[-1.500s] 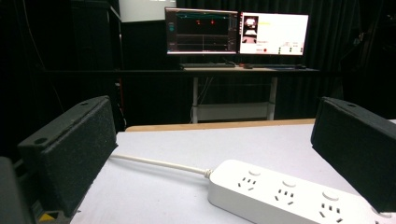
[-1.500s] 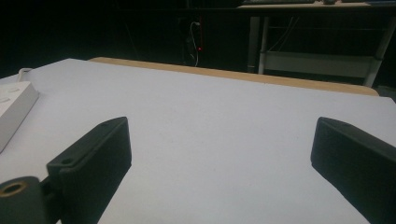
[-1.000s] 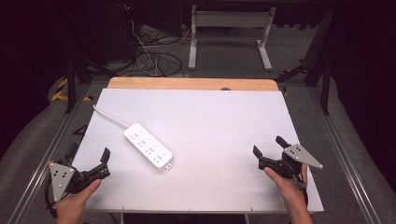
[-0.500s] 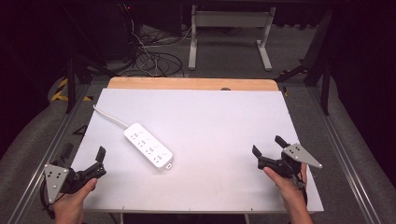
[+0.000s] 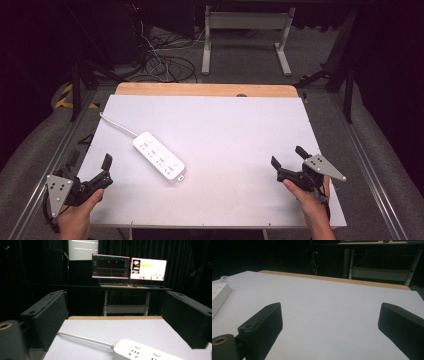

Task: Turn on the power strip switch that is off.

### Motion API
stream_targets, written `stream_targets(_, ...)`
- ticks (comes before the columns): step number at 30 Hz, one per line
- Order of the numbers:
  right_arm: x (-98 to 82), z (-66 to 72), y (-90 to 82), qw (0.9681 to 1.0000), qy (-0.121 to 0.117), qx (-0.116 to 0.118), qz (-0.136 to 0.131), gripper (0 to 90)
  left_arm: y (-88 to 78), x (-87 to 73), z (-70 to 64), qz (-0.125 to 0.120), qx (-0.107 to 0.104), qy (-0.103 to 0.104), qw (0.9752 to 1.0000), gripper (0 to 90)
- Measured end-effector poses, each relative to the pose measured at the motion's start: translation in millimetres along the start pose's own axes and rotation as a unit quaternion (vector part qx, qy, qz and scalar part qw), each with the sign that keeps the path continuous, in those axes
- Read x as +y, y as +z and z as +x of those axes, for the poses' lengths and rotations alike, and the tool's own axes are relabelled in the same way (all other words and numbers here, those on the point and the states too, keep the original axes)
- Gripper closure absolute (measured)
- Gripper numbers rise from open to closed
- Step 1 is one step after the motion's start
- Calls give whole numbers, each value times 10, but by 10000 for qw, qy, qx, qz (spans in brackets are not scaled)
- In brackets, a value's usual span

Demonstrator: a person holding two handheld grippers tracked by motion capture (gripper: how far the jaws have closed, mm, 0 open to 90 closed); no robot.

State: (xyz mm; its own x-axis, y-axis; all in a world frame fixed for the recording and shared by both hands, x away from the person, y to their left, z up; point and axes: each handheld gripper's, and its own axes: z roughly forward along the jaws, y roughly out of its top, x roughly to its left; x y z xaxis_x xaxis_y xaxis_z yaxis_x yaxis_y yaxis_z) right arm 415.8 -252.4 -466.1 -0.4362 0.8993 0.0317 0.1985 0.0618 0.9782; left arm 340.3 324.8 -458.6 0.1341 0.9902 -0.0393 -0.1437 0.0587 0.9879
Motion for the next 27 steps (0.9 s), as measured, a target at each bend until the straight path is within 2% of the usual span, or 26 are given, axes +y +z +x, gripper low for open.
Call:
stream_targets(2, 0, -1, -1, 10000, -7, 5, 0, 61, -4, 8, 4, 64, -44, -59, 10000, 119)
stream_targets(3, -1, 1, -1, 10000, -8, 9, 2, 61, -7, 12, 6, 120, -126, -118, 9998, 241)
stream_targets(4, -1, 1, -1, 10000, -7, 13, 2, 61, -18, 16, 9, 231, -252, -114, 9994, 295)
stream_targets(5, 0, 0, -2, 10000, -3, 18, 0, 62, -18, 16, 9, 231, -252, -114, 9994, 366)
stream_targets(6, 1, -3, -1, 10000, 8, 18, -11, 64, -22, 22, 13, 322, -360, -172, 9987, 435)
stream_targets(8, 3, -6, -2, 10000, 21, 20, -11, 68, -28, 36, 26, 440, -418, -257, 9978, 508)
stream_targets(10, 3, -10, -6, 10000, 38, 26, -12, 72, -30, 79, 62, 443, -442, -438, 9971, 572)
stream_targets(11, 4, -6, -8, 10000, 73, 33, -18, 72, -30, 79, 62, 443, -442, -438, 9971, 597)
stream_targets(15, 5, -9, -17, 10000, 64, 48, -23, 73, -18, 110, 106, 456, -395, -731, 9955, 688)
stream_targets(17, 4, -15, -23, 10000, 70, 44, -32, 74, -7, 116, 119, 472, -417, -728, 9954, 765)
stream_targets(19, 4, -17, -28, 9999, 88, 53, -37, 76, 1, 128, 123, 450, -447, -707, 9955, 793)
stream_targets(21, 3, -18, -31, 9999, 91, 51, -40, 77, 8, 152, 121, 407, -429, -600, 9964, 803)
stream_targets(27, 2, -16, -31, 9999, 106, 52, -25, 79, 51, 222, 120, 592, -410, -481, 9962, 899)
